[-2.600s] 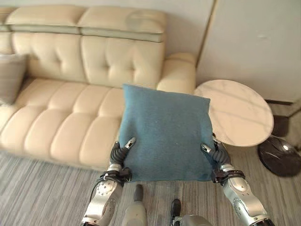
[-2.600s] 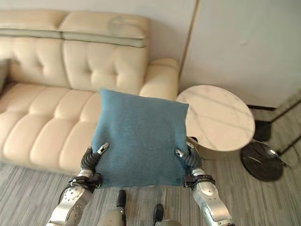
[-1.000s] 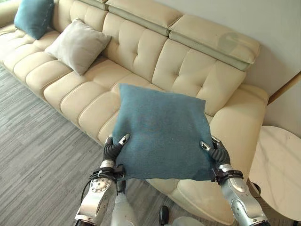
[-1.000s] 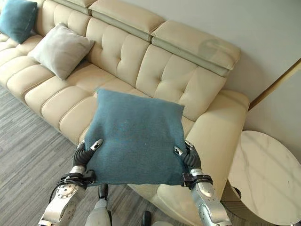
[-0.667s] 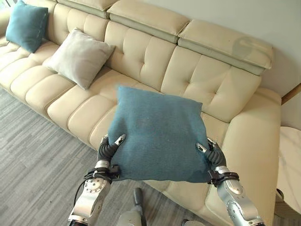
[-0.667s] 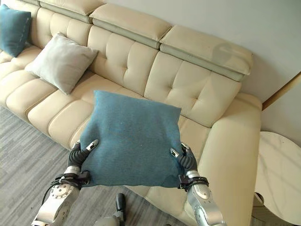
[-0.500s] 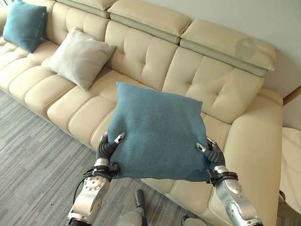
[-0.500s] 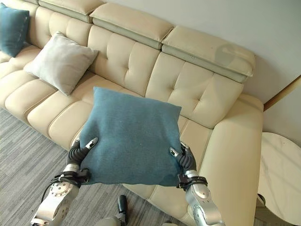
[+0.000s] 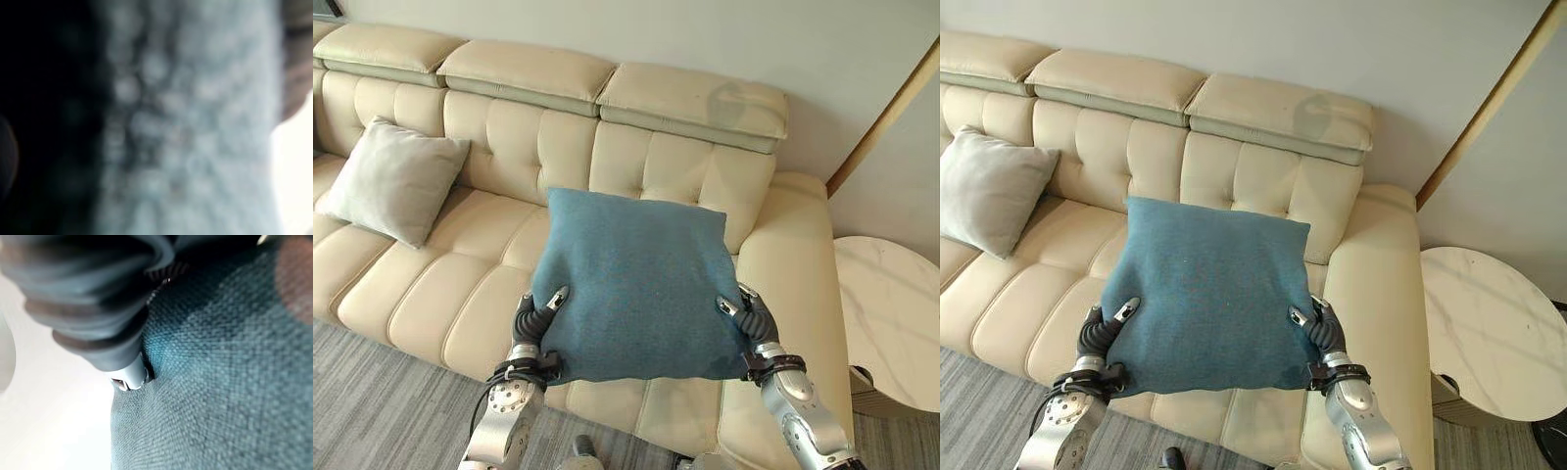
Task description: Pick up all the scattered cushions and arrange them neatly on the sofa.
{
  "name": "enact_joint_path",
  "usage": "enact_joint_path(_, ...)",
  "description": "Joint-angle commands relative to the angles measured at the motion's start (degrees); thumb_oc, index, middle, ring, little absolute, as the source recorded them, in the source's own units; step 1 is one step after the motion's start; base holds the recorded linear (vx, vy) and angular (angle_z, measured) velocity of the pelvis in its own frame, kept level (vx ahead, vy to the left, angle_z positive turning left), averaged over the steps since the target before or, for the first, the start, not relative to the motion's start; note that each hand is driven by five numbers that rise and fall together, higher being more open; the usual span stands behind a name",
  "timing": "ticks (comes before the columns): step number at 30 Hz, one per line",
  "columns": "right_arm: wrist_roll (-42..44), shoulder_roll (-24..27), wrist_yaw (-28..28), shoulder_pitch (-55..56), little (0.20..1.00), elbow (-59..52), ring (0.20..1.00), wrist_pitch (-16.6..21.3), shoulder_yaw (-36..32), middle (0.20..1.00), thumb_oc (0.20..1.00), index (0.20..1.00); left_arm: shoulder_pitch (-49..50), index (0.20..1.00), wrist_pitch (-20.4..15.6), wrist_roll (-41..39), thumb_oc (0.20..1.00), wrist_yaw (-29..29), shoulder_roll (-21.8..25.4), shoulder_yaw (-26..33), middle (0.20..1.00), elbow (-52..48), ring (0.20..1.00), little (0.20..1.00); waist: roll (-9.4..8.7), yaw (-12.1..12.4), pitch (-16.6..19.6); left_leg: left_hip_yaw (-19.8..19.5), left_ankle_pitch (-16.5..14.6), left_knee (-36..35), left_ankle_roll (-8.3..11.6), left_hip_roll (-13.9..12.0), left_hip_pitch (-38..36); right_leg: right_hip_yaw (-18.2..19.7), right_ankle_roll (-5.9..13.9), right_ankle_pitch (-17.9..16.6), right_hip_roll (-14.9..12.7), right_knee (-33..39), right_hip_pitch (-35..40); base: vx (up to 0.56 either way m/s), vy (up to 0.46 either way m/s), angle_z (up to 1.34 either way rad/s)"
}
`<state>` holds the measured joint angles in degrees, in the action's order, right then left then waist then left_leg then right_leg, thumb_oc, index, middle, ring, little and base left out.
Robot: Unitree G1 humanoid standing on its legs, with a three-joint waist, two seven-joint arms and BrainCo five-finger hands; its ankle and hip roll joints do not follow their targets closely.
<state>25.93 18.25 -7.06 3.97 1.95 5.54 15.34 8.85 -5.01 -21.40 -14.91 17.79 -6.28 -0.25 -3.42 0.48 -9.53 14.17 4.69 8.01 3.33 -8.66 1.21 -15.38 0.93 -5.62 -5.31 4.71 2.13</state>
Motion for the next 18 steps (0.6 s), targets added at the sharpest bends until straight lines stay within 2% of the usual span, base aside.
enact_joint_path(1,1.09,-0.78,2.29,-5.18,0.2,-4.69,0.2,4.43,0.37,0.2,0.2,0.2,-5.12,0.2,-7.08,-0.91,0.2,-0.25,0.24,1.38,0.2,-5.92,0.2,0.2,-0.33,0.09,0.12,-7.17,-7.67,-1.9,2.12,2.26,1.35,-1.45,3.6,11.56,-0.37,-3.92,1.1,0.08,0.113,-0.58)
enact_joint_path(2,1.17,-0.77,2.22,-5.07,0.2,-4.47,0.2,4.43,0.46,0.2,0.2,0.2,-5.09,0.2,-6.98,-0.72,0.2,-0.51,0.07,1.23,0.2,-5.78,0.2,0.2,-0.07,0.19,0.12,-8.84,-6.44,-3.29,2.49,1.68,2.08,-0.86,3.8,11.67,-0.35,-3.9,1.16,0.03,0.065,-0.3)
enact_joint_path(3,1.17,-0.75,2.22,-5.06,0.2,-4.47,0.2,4.43,0.46,0.2,0.2,0.2,-5.09,0.2,-7.0,-0.7,0.2,-0.52,0.05,1.21,0.2,-5.76,0.2,0.2,-0.06,0.17,0.15,-8.86,-6.31,-3.51,2.52,1.68,2.01,-0.88,3.79,11.7,-0.35,-3.92,1.15,0.06,0.103,-0.36)
enact_joint_path(4,1.04,-0.28,1.97,-4.7,0.2,-4.26,0.2,4.47,0.06,0.2,0.2,0.2,-5.47,0.2,-6.9,-0.22,0.2,-0.81,0.14,0.81,0.2,-5.54,0.2,0.2,0.54,-0.02,-0.17,-10.7,-4.33,-6.05,3.05,0.61,2.98,0.03,4.02,12.15,-0.33,-4.13,1.38,0.06,0.105,-0.31)
enact_joint_path(8,0.28,0.2,1.9,-2.96,0.2,-4.86,0.2,4.15,-0.51,0.2,0.2,0.2,-4.84,0.2,-6.47,0.43,0.2,-0.17,0.08,-0.36,0.2,-5.67,0.2,0.2,2.46,-1.05,1.07,-10.31,-3.64,-10.98,3.27,0.77,-0.5,1.15,4.46,12.2,-0.34,-3.68,2.52,0.1,0.142,-0.31)
enact_joint_path(18,-1.66,-1.07,1.95,-2.93,0.2,-4.02,0.2,2.45,-0.24,0.2,0.2,0.2,-5.08,0.2,-4.4,1.3,0.2,3.35,2.11,-2.55,0.2,-3.13,0.2,0.2,2.39,-1.74,0.66,-6.5,-5.57,-13.01,0.97,3.17,-4.2,5.15,6.72,9.53,-2.55,-2.33,1.73,0.04,0.13,-0.16)
